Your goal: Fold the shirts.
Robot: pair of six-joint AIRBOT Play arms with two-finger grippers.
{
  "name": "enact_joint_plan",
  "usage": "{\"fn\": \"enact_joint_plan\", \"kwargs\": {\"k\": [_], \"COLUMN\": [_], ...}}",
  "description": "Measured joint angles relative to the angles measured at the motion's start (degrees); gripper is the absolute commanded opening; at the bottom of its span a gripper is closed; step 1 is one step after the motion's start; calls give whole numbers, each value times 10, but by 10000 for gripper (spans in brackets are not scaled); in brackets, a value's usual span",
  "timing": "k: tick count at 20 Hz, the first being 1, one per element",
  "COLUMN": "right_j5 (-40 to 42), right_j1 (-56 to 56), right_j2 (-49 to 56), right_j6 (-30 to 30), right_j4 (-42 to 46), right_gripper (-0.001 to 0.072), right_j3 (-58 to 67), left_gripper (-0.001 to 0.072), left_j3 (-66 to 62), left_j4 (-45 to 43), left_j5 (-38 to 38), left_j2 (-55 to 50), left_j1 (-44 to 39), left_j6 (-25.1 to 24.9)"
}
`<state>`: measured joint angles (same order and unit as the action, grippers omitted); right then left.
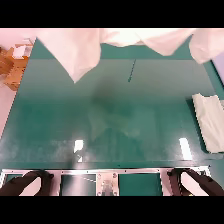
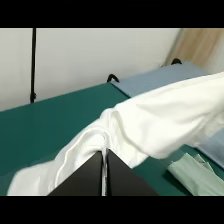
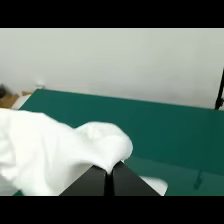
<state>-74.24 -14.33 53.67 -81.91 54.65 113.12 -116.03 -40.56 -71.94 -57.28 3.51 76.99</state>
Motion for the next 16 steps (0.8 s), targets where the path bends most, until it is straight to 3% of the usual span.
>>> {"fn": "enact_joint_plan", "kwargs": {"k": [5,10,13,16], "right_j5": [-14,-26,46,172], "right_j1": [-1,-1,-1,-1], "right_j2": [-54,-66,-62,-17], "right_j6": [-4,-4,-2,0], "right_j4": [78,109,110,100], "right_gripper": [14,14,14,14], "right_j3": [-28,-260,-475,-652], "left_gripper": [25,25,25,25], "left_j3": [-28,147,317,428], "left_j4": [-81,-126,-133,-122], "left_j5": [-48,-82,-19,81], "left_j2": [11,12,-8,-88], "left_j1": [0,0,0,0], "left_j6": [35,39,4,-38]}}
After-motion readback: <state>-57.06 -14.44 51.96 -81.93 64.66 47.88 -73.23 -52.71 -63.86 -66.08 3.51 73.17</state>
